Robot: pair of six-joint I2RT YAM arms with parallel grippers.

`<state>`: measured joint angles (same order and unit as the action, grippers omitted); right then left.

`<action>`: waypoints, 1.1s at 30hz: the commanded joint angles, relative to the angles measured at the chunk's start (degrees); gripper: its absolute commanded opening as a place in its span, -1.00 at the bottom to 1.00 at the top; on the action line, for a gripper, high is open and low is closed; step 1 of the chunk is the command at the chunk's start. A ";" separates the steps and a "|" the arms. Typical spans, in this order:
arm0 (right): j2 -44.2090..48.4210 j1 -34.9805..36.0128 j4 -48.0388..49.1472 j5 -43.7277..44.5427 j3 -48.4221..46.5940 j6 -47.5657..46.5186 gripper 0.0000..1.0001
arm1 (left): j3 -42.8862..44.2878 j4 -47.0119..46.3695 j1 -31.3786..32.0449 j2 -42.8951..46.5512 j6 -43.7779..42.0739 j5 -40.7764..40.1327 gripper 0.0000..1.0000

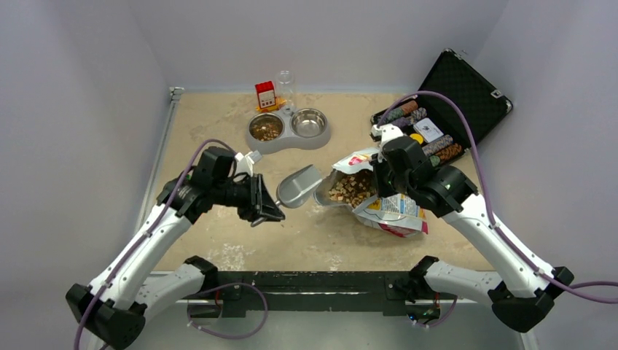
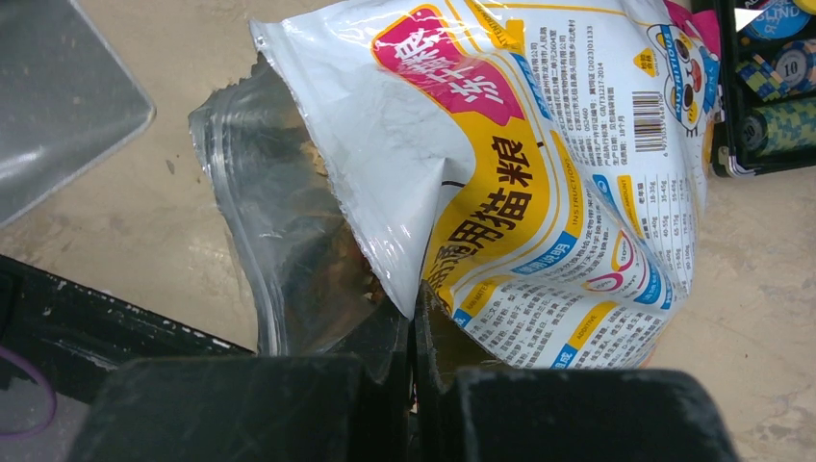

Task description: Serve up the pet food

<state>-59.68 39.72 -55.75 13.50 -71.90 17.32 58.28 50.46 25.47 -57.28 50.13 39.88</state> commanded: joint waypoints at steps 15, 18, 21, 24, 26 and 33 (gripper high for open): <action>3.78 8.17 8.80 -7.41 2.46 3.97 -1.00 | 6.92 0.55 17.58 -4.79 -3.59 -4.82 -1.00; 3.37 8.95 9.49 -6.71 2.02 5.89 -1.00 | 6.01 1.52 19.07 -6.40 -3.61 -4.53 -1.00; 3.17 8.97 9.47 -5.45 1.21 6.46 -1.00 | 5.93 4.95 20.59 -7.47 -5.25 -6.68 -1.00; 2.92 8.97 9.13 -5.49 0.17 6.01 -1.00 | 5.22 6.13 20.84 -8.90 -5.26 -8.34 -1.00; 2.73 9.03 8.69 -5.89 -0.02 5.51 -1.00 | 6.00 4.72 20.89 -11.21 -4.71 -7.50 -1.00; 5.35 9.14 7.32 -5.45 1.86 4.73 -1.00 | 24.08 13.01 21.12 -29.56 -4.82 -11.75 -1.00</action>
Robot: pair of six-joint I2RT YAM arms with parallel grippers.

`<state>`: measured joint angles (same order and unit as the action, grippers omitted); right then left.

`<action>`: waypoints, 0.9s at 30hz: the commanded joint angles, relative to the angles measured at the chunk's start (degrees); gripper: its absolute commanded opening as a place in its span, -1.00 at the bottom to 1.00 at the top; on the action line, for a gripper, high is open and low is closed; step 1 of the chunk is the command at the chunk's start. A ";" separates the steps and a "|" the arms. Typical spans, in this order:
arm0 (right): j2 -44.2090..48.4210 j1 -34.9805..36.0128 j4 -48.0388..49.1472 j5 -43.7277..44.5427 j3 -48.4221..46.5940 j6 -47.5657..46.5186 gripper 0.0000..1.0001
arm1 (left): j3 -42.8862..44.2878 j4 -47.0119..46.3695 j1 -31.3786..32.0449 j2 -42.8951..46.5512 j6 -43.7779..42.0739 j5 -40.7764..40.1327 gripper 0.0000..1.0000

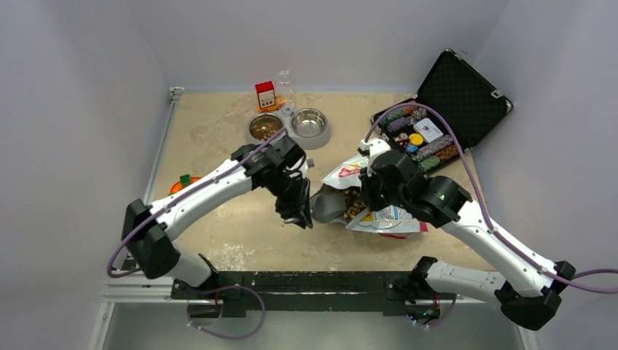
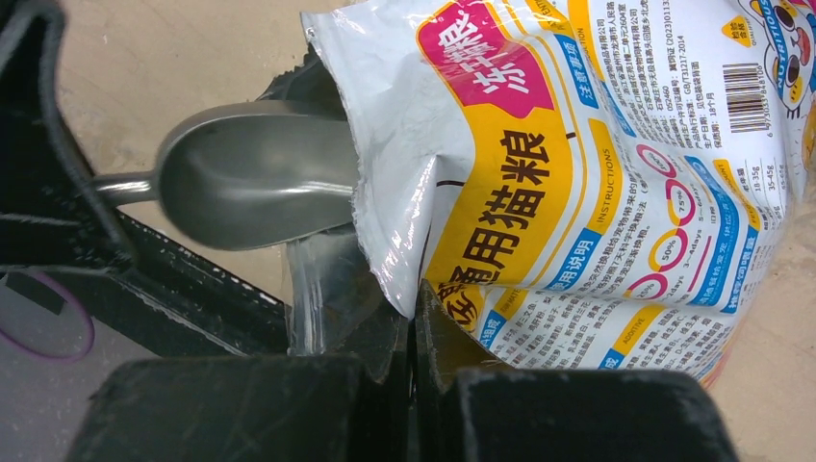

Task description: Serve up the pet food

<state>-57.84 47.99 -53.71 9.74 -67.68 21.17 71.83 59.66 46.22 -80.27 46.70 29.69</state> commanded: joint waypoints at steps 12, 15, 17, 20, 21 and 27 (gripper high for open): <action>7.76 0.84 2.97 1.33 2.26 -2.24 -1.00 | 16.53 12.48 0.67 -14.88 6.91 -0.83 -1.00; 8.01 0.89 3.41 0.90 3.34 -2.36 -1.00 | 17.73 10.19 0.91 -16.14 11.87 -3.04 -1.00; 7.78 0.88 3.69 0.65 3.60 -2.36 -1.00 | 21.48 10.16 1.60 -20.88 14.20 -1.52 -1.00; 7.57 0.92 4.09 0.51 3.29 -2.01 -1.00 | 26.35 7.42 4.28 -28.52 17.65 3.92 -1.00; 7.49 0.89 4.26 -0.27 3.07 -1.87 -1.00 | 28.34 7.26 5.19 -31.13 18.12 4.80 -1.00; 8.12 0.79 5.29 -1.56 3.65 -0.94 -1.00 | 34.59 -3.54 6.87 -41.60 16.40 7.86 -1.00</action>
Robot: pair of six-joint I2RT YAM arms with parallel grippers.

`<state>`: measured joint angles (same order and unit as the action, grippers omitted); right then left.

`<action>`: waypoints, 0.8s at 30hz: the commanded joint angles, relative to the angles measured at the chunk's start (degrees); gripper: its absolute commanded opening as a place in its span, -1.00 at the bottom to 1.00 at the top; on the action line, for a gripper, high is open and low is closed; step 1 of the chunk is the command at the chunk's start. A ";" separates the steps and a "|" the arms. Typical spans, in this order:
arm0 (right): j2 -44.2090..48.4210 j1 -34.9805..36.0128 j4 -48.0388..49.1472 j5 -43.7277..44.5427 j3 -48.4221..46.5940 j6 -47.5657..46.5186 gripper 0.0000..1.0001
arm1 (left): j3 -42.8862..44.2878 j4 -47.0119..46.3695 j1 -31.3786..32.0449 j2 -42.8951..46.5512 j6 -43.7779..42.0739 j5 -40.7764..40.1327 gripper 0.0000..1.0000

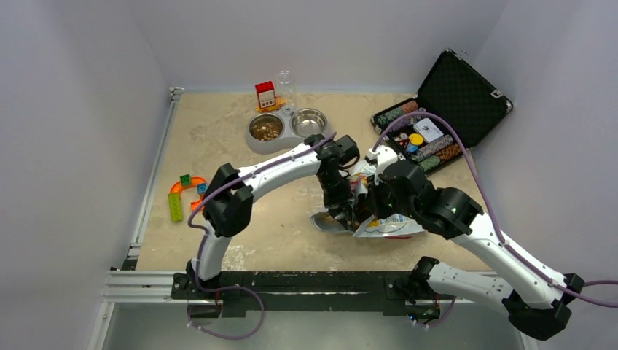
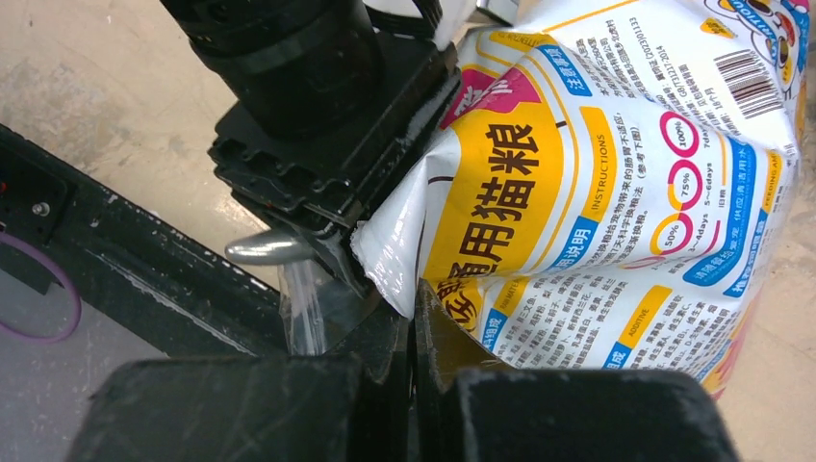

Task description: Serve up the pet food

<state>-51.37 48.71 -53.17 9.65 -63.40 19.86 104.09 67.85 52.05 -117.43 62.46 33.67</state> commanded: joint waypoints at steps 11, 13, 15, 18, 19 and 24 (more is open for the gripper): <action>6.96 -2.79 5.54 -2.32 3.18 -0.10 -1.00 | -29.99 -74.63 -1.20 6.59 5.18 26.81 -1.00; 7.69 -3.47 5.26 -2.33 3.39 -0.50 -1.00 | -32.55 -80.66 -1.51 7.92 6.68 27.54 -1.00; 8.42 -4.18 4.89 -2.10 3.87 -1.05 -1.00 | -36.20 -88.22 -2.25 9.76 8.67 27.48 -1.00; 10.17 -5.11 4.90 -1.85 4.74 -1.21 -1.00 | -42.24 -98.74 -3.88 13.12 13.51 26.96 -1.00; 10.80 -5.34 5.06 -1.93 5.03 -1.20 -1.00 | -43.77 -100.31 -4.39 14.02 14.16 27.14 -1.00; 12.43 -5.64 4.91 -0.73 5.73 -0.60 -1.00 | -50.28 -93.97 -5.84 20.97 8.71 27.52 -1.00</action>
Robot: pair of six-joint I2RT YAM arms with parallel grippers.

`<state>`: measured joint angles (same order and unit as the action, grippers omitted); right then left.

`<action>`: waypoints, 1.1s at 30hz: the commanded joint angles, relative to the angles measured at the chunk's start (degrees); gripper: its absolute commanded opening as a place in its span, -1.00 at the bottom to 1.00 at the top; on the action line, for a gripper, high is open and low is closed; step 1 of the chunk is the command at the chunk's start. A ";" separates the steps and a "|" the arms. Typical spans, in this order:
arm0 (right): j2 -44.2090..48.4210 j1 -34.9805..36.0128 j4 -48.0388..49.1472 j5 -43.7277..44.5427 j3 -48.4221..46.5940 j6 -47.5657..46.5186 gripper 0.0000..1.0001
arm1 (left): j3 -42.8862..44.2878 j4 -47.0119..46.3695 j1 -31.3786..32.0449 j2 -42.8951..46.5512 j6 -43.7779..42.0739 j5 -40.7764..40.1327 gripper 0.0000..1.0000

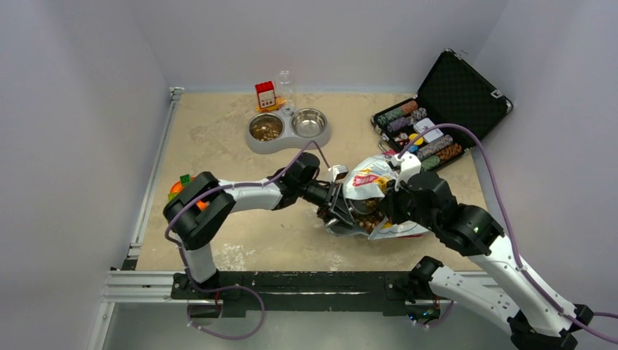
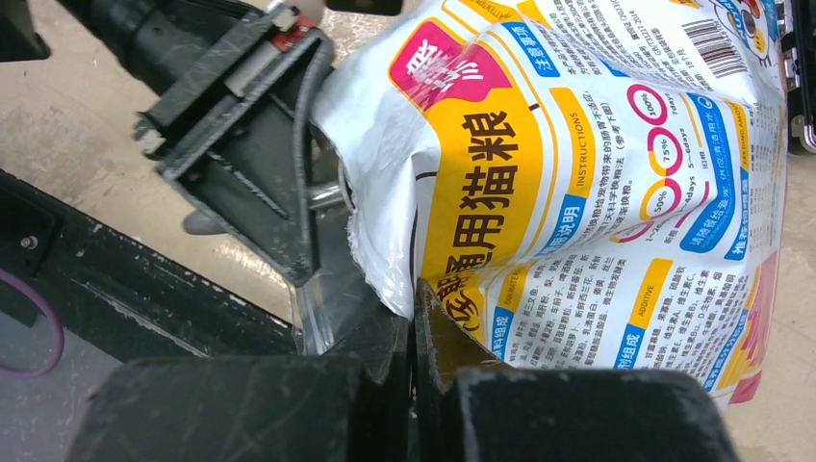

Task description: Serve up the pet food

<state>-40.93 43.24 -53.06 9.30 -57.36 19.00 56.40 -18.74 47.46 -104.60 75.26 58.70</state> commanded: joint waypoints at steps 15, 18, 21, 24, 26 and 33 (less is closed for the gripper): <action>0.17 -0.44 5.35 0.50 -2.07 0.25 -1.00 | -5.44 12.63 -1.59 17.67 -16.80 1.73 -1.00; 0.21 -0.44 5.42 1.21 -2.34 0.43 -1.00 | -4.46 11.25 -1.71 12.99 -15.32 3.73 -1.00; -0.49 -0.49 4.86 2.38 -3.29 0.73 -1.00 | -7.72 4.60 -2.02 13.38 -9.45 4.32 -1.00; -1.01 -0.44 3.99 2.65 -4.41 0.93 -1.00 | -12.01 -1.85 -2.98 15.16 -4.89 2.57 -1.00; -0.81 -0.46 4.74 2.88 -4.03 0.77 -1.00 | -9.25 -12.31 -3.16 8.72 2.19 4.19 -1.00; -0.74 -0.49 3.72 2.89 -4.95 1.13 -1.00 | -20.77 -50.82 -6.09 2.71 29.59 2.20 -1.00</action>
<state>-42.78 43.00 -53.23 10.90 -58.65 19.38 40.18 -49.65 43.94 -103.50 94.43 61.23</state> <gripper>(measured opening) 0.007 0.256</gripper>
